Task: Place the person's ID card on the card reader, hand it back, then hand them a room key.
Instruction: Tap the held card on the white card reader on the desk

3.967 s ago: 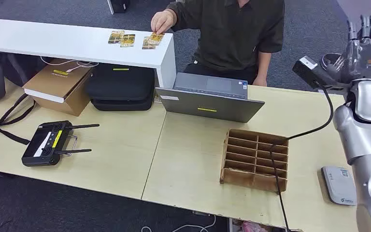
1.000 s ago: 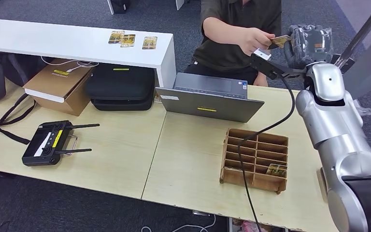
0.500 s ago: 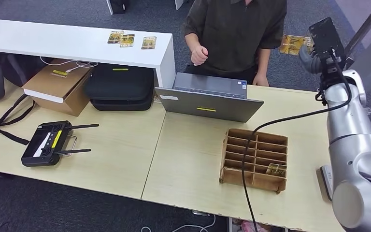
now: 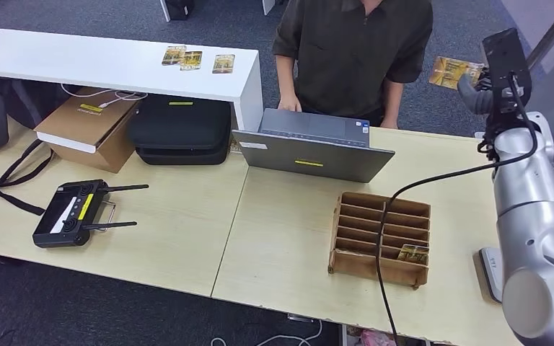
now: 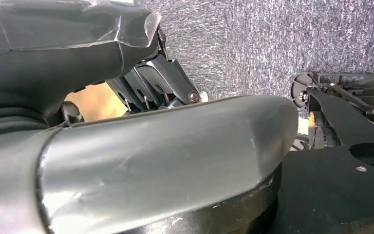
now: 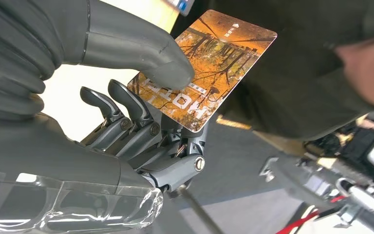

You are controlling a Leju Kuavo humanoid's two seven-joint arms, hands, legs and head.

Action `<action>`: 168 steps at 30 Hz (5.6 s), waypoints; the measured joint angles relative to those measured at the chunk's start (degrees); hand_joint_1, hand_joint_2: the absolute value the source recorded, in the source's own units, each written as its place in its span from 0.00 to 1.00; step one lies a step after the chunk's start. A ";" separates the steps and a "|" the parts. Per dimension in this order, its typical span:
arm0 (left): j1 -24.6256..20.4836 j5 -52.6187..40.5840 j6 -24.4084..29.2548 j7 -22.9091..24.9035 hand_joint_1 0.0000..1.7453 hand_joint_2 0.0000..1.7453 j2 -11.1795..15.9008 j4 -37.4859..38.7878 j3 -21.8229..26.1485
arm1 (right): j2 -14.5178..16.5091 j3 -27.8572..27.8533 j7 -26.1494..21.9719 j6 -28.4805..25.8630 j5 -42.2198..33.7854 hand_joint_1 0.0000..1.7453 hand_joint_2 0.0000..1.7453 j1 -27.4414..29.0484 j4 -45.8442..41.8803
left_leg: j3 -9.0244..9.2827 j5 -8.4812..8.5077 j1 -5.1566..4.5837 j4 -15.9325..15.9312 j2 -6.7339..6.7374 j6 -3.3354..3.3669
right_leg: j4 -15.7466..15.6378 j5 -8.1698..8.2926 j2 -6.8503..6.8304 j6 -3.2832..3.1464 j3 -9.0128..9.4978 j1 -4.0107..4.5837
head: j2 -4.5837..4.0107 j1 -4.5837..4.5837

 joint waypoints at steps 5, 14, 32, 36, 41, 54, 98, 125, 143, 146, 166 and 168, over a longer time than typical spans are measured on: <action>0.01 -0.39 0.01 -0.02 0.00 0.00 0.00 0.00 0.03 | -2.83 -0.02 0.82 -0.88 -0.21 1.00 1.00 0.26 0.44 | -0.01 -0.01 -0.01 0.02 0.00 0.01 | -0.03 0.02 0.01 0.03 0.00 -0.01 | 0.00 -0.01; 0.08 -0.80 0.15 0.00 0.00 0.00 0.05 0.00 0.21 | -9.14 -1.30 0.92 -1.11 -2.26 1.00 1.00 3.76 0.53 | -0.02 -0.02 -0.01 0.04 -0.01 0.02 | -0.04 0.03 -0.01 0.04 0.00 -0.01 | 0.00 -0.01; 0.08 -1.64 0.79 0.72 0.00 0.00 -0.12 0.00 0.78 | -17.69 -5.74 -0.87 -0.37 -4.56 1.00 1.00 11.37 1.45 | -0.03 -0.04 0.00 0.03 -0.01 0.06 | -0.04 0.02 -0.01 0.04 -0.01 0.00 | 0.00 -0.02; 0.07 -1.74 0.79 0.83 0.00 0.00 -0.17 0.00 1.03 | -18.18 -7.00 -1.62 -0.88 -5.62 1.00 1.00 14.52 1.47 | -0.03 -0.04 0.00 0.03 -0.03 0.06 | -0.04 0.02 -0.03 0.04 -0.01 0.00 | 0.00 -0.02; 0.07 -2.10 0.81 0.85 0.00 0.00 -0.24 0.00 1.51 | -19.16 -9.22 -2.29 -0.27 -6.58 1.00 1.00 19.59 0.90 | -0.06 -0.05 -0.01 0.03 -0.04 0.06 | -0.05 0.02 -0.04 0.04 -0.01 0.00 | 0.00 -0.02; 0.08 -2.42 0.86 1.01 0.00 0.00 -0.39 0.00 2.42 | -20.56 -14.34 -3.34 0.88 -8.73 1.00 1.00 31.88 -1.74 | -0.07 -0.05 -0.01 0.02 -0.04 0.07 | -0.06 0.01 -0.06 0.04 -0.01 0.00 | 0.00 -0.02; -0.02 -4.94 0.58 0.91 0.00 0.00 -0.58 0.00 3.84 | -17.97 -20.83 -1.55 -2.63 -2.26 1.00 1.00 44.85 -15.26 | -0.07 -0.06 -0.01 0.02 -0.02 0.09 | -0.05 0.02 -0.04 0.05 0.01 -0.01 | 0.00 -0.02; -0.01 -4.98 0.96 0.73 0.00 0.00 -0.75 0.00 5.20 | -15.09 -17.12 1.74 -6.18 3.31 1.00 1.00 45.77 -21.42 | -0.08 -0.06 -0.01 0.02 -0.03 0.08 | -0.04 0.02 -0.06 0.05 0.01 -0.01 | 0.00 -0.02; -0.02 -5.83 1.04 0.15 0.00 0.00 -0.87 0.00 6.29 | -10.01 -16.74 5.02 -5.95 5.21 1.00 1.00 53.71 -42.56 | -0.08 -0.06 -0.02 0.01 -0.02 0.08 | -0.05 0.02 -0.05 0.05 0.01 -0.01 | 0.00 -0.02; -0.03 -5.84 1.03 0.16 0.00 0.00 -0.87 0.00 6.39 | -9.46 -16.74 5.14 -5.07 5.14 1.00 1.00 53.84 -42.45 | -0.08 -0.06 -0.02 0.01 -0.02 0.08 | -0.05 0.02 -0.05 0.05 0.00 -0.01 | 0.00 -0.02; -0.10 -6.92 0.81 0.46 0.00 0.00 -0.94 -0.01 7.17 | -2.84 -16.41 7.10 -2.98 2.94 1.00 1.00 59.20 -40.47 | -0.06 -0.06 0.00 -0.01 0.01 0.08 | -0.06 0.01 -0.02 0.05 0.00 0.00 | 0.00 -0.01; -0.14 -6.98 0.78 0.66 0.00 0.00 -0.94 -0.01 7.17 | -2.81 -16.41 7.17 -2.99 2.96 1.00 1.00 58.92 -39.61 | -0.04 -0.06 0.00 0.00 0.01 0.08 | -0.06 0.02 0.00 0.05 0.02 0.00 | 0.00 -0.02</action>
